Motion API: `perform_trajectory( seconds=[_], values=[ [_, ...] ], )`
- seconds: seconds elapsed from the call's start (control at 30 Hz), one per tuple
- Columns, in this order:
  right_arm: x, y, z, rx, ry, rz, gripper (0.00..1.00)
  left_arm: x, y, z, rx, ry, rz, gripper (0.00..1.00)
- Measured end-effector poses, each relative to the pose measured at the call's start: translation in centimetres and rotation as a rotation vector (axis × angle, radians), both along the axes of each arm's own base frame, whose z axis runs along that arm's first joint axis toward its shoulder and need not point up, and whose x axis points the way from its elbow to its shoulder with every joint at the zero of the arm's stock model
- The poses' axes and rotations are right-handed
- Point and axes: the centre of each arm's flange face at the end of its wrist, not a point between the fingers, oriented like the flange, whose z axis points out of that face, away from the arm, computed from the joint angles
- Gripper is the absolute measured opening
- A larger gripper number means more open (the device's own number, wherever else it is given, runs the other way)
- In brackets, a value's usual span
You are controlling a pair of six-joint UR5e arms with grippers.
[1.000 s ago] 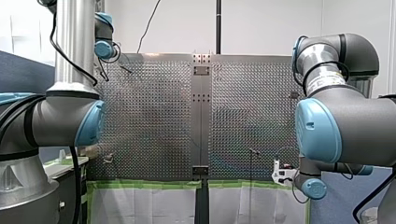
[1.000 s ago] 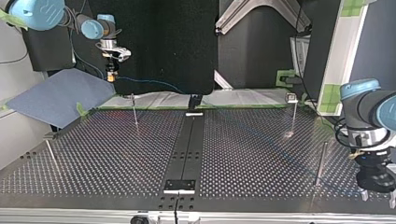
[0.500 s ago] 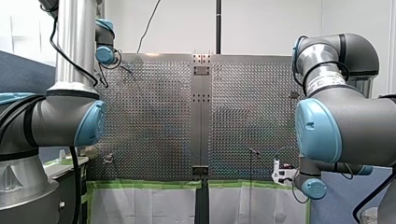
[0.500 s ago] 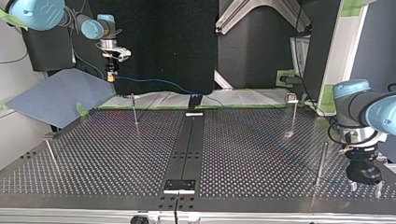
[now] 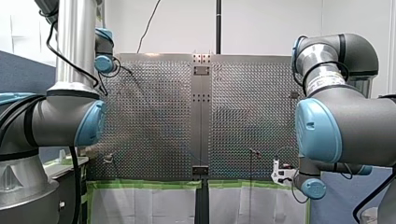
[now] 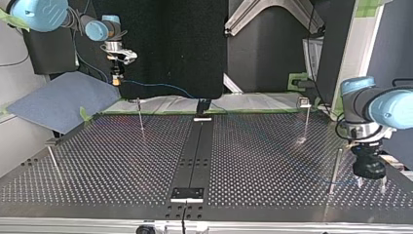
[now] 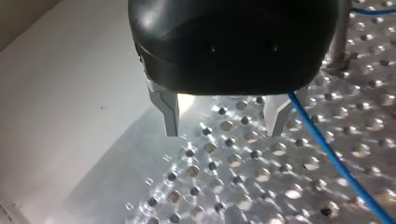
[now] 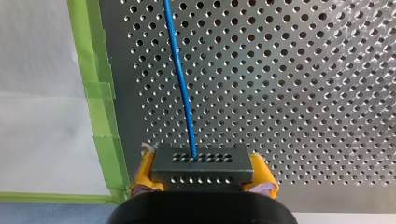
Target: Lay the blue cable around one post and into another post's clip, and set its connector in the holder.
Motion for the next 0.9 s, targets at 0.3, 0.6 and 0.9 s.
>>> perform_trajectory(
  seconds=[0.3, 0.6, 0.9],
  values=[
    [0.1, 0.0, 0.0, 0.0, 0.0, 0.001, 0.0, -0.8, 0.1, -3.0, -0.008, 0.01, -0.009, 0.91],
    [0.2, 0.1, 0.0, 0.0, 0.0, 0.004, 0.0, -2.3, -1.5, -6.8, -0.04, 0.084, -0.072, 0.91],
    [0.3, 0.1, 0.0, 0.001, 0.0, 0.006, 0.0, -3.1, -2.3, -9.1, -0.104, 0.091, -0.152, 0.91]
  ],
)
